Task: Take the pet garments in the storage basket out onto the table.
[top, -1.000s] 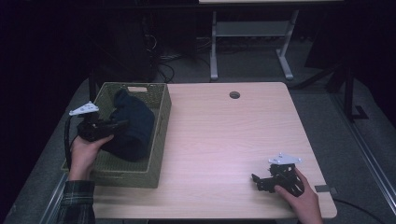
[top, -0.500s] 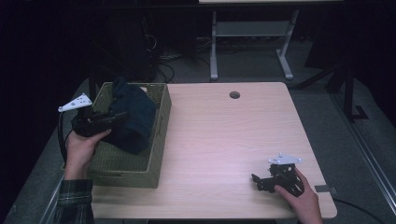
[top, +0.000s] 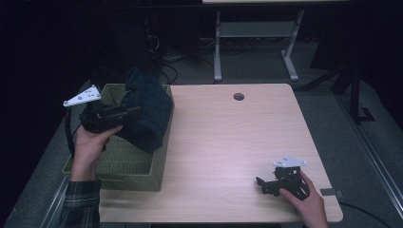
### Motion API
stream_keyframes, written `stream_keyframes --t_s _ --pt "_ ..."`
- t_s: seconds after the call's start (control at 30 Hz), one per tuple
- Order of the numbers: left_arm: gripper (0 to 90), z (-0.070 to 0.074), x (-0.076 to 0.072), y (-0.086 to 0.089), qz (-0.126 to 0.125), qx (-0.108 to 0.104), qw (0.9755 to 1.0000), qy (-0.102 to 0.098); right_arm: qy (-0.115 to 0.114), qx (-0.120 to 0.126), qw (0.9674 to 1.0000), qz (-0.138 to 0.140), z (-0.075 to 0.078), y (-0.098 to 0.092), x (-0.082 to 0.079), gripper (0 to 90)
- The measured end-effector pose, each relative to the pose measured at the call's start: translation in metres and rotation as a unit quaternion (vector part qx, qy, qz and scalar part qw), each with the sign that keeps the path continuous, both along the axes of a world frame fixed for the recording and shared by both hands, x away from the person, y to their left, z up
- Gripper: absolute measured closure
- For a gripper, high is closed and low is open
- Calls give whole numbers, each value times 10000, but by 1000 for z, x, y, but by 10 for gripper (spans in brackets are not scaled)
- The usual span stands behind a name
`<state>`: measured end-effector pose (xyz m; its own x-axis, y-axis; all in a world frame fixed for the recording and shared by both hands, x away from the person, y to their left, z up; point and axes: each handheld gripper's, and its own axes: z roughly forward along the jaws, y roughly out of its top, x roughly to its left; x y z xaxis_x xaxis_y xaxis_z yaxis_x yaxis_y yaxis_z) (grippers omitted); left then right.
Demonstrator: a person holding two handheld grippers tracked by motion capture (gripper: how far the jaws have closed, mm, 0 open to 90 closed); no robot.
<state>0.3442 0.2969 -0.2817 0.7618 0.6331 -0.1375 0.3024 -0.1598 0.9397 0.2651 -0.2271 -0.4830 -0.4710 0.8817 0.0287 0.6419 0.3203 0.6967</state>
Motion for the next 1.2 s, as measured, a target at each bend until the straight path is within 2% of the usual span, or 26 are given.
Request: stream_keyframes --t_s 0.5,1.2 --pt "666 11 2 -49 -497 -48 9986 -172 -4 -2 10000 6 0 0 0 0" --pt "667 4 8 -112 -1105 56 9938 -102 8 6 10000 -2 0 0 0 0"
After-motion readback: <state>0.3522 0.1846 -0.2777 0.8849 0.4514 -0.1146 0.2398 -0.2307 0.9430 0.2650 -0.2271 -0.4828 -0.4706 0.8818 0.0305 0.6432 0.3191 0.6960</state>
